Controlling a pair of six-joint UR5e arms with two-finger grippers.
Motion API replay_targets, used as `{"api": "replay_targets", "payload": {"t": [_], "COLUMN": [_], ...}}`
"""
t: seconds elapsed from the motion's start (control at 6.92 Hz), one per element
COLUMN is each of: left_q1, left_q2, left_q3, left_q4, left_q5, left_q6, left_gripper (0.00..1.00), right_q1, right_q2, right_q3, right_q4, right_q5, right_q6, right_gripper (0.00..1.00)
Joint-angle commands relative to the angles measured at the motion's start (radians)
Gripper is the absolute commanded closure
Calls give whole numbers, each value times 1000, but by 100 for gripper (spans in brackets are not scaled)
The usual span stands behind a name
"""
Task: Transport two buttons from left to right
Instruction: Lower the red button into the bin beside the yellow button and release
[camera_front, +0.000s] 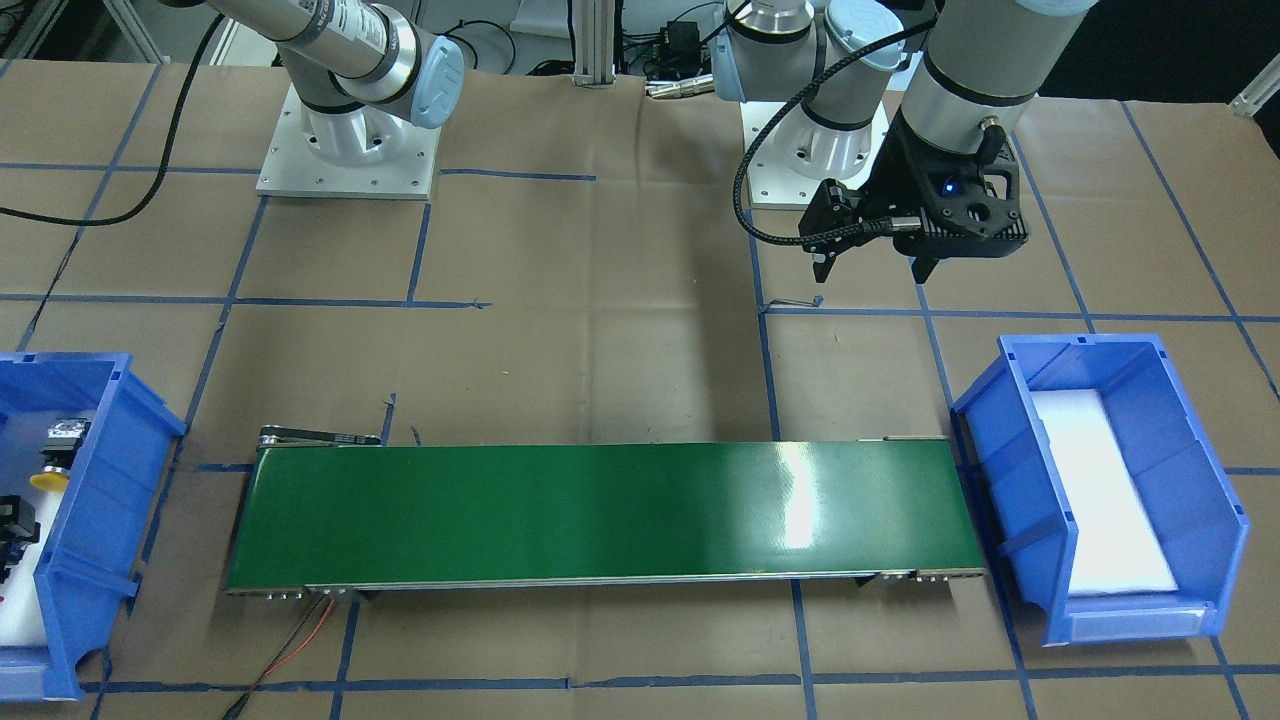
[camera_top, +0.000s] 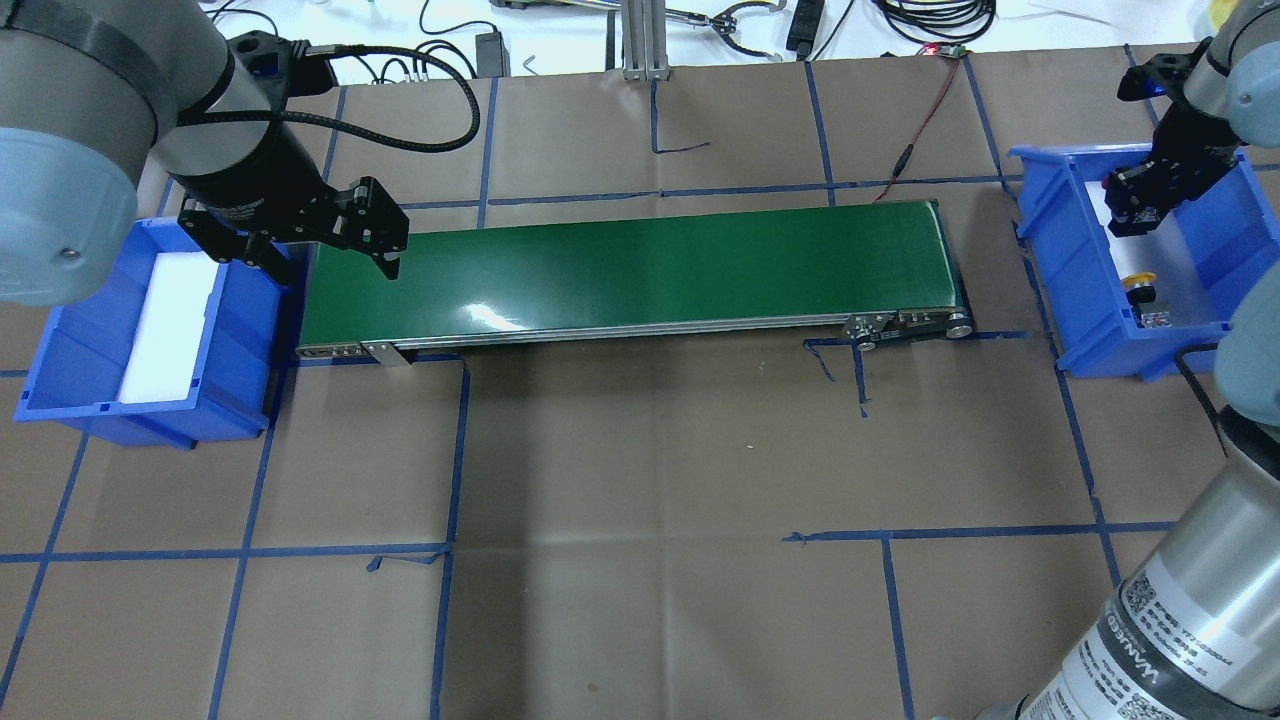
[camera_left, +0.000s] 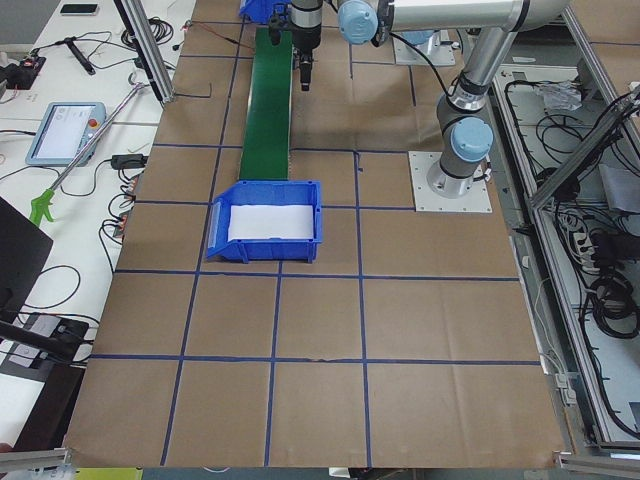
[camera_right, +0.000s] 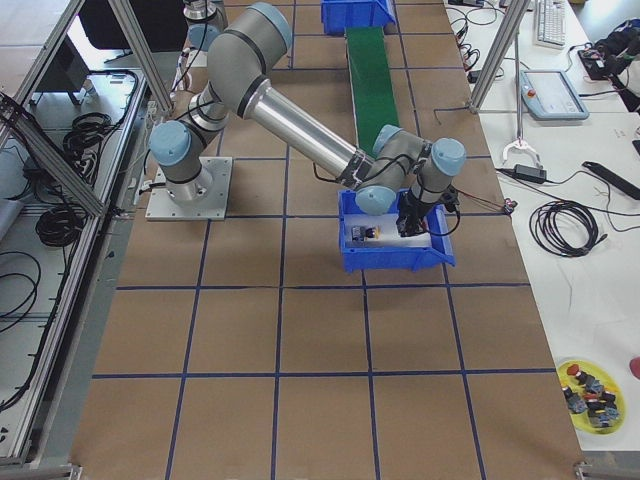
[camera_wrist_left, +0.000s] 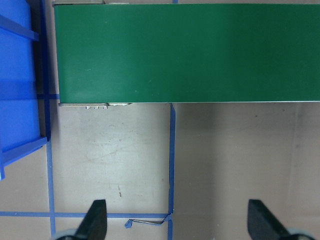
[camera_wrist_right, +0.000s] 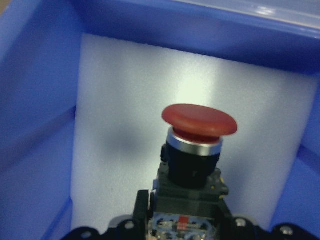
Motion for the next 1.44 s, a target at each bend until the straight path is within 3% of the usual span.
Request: {"api": "replay_targets", "payload": {"t": [0.0,0.14,0.29,0.43,0.58,0.72,1.01,1.3], "left_q1": [0,0,0,-2,0,-2,0,0], "left_q2": [0,0,0,2,3,5,5,5], "left_q3": [0,-2,-2,-3,-5,-5,-6,-8], "left_q4": [0,0,0,0,0,0,0,0], "left_q5": [0,0,0,2,2,2,2,2], "left_q6": [0,0,2,2,2,2,2,3], "left_gripper": [0,0,0,0,0,0,0,0], "right_q1": [-1,-1,-1,-1,-1,-1,2,16], "right_q2": [0,0,0,0,0,-3,-58,-218], "right_q3": [27,32,43,43,43,35,1,15], "right_q4": [-4,-4,-6,-41,-53,-52,-36,-29], "right_q5": [-13,-13,-13,6,9,10,9,13], "right_q6": [0,3,7,13,13,13,17,17], "right_gripper": [96,95,82,29,11,2,1,1]}}
